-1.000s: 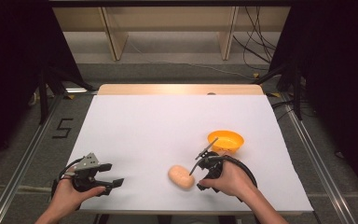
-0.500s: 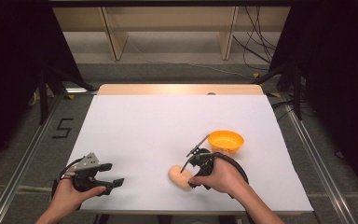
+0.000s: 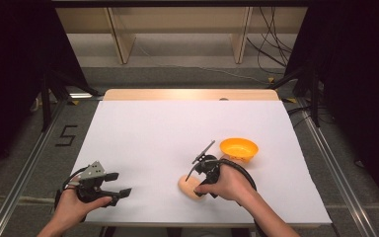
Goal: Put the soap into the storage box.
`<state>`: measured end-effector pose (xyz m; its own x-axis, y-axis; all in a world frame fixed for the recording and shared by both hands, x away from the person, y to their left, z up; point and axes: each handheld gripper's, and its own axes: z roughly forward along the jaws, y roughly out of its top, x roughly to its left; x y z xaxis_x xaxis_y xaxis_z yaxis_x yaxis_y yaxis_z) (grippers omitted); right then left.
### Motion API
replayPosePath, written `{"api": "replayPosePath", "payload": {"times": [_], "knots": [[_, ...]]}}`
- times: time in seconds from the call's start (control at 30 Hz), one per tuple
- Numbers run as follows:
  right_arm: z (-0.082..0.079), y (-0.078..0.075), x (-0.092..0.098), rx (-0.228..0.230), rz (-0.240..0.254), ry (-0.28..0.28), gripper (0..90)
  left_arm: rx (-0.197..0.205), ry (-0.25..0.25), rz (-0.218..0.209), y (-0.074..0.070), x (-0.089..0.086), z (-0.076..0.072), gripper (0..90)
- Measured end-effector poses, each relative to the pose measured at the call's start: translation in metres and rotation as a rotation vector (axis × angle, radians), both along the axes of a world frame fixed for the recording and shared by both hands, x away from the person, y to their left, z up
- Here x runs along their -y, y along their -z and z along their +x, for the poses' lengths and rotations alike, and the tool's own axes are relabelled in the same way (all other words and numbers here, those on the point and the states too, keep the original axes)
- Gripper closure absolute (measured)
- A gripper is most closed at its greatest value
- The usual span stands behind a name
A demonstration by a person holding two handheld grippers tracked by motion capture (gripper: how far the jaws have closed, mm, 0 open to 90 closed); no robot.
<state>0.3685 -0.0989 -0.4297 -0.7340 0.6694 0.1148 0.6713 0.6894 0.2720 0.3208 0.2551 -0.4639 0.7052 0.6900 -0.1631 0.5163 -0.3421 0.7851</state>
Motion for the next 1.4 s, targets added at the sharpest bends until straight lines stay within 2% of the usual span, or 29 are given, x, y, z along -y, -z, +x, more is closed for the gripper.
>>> {"api": "replayPosePath", "payload": {"times": [0.03, 0.1, 0.13, 0.3, 0.33, 0.4, 0.5, 0.7, 1.1, 1.13, 1.27, 1.3, 1.33, 1.37, 1.4], "knots": [[0.000, 0.000, 0.000, -0.008, -0.001, 0.009, 32.4, 0.000, 0.003, 0.002, 0.000, 0.000, 0.000, 21.0], [0.003, 0.001, 0.001, 0.006, -0.010, -0.013, 32.4, 0.000, 0.005, 0.010, 0.000, -0.001, 0.001, 20.9], [0.002, 0.001, 0.000, -0.012, -0.004, 0.009, 31.9, 0.000, 0.002, 0.003, 0.000, 0.000, 0.000, 20.9], [0.004, 0.002, -0.001, -0.009, -0.006, 0.004, 30.5, 0.002, -0.003, -0.001, 0.000, 0.000, 0.000, 20.9], [0.005, 0.002, -0.002, -0.005, -0.008, 0.001, 30.1, -0.002, 0.006, 0.013, 0.000, -0.001, 0.001, 20.9], [0.005, 0.001, -0.004, 0.001, -0.007, 0.000, 29.8, -0.002, 0.006, 0.013, 0.000, -0.001, 0.001, 20.9], [0.005, 0.003, -0.008, -0.007, -0.001, -0.004, 29.2, -0.002, 0.006, 0.011, 0.000, -0.001, 0.001, 20.9], [0.006, 0.009, -0.016, 0.002, -0.008, -0.045, 28.1, -0.004, 0.002, 0.013, 0.001, -0.001, 0.000, 20.9], [0.009, 0.014, -0.026, -0.013, -0.019, -0.064, 27.3, -0.007, 0.007, 0.012, 0.001, -0.001, 0.001, 20.9], [0.010, 0.015, -0.028, -0.007, -0.027, -0.073, 27.0, -0.006, 0.019, 0.030, 0.001, -0.003, 0.001, 20.9], [0.011, 0.017, -0.031, -0.020, -0.033, -0.082, 26.6, -0.006, 0.016, 0.026, 0.001, -0.003, 0.001, 20.9], [0.011, 0.017, -0.031, -0.020, -0.033, -0.082, 26.6, -0.007, 0.008, 0.013, 0.001, -0.002, 0.001, 20.9], [0.014, 0.018, -0.030, 0.004, -0.038, -0.125, 26.6, -0.006, 0.017, 0.026, 0.001, -0.003, 0.001, 20.8], [0.014, 0.019, -0.031, -0.005, -0.040, -0.105, 26.6, -0.006, 0.019, 0.029, 0.001, -0.003, 0.001, 20.9], [0.014, 0.020, -0.034, -0.016, -0.038, -0.103, 26.6, -0.007, 0.008, 0.010, 0.001, -0.002, 0.001, 20.9]]}}
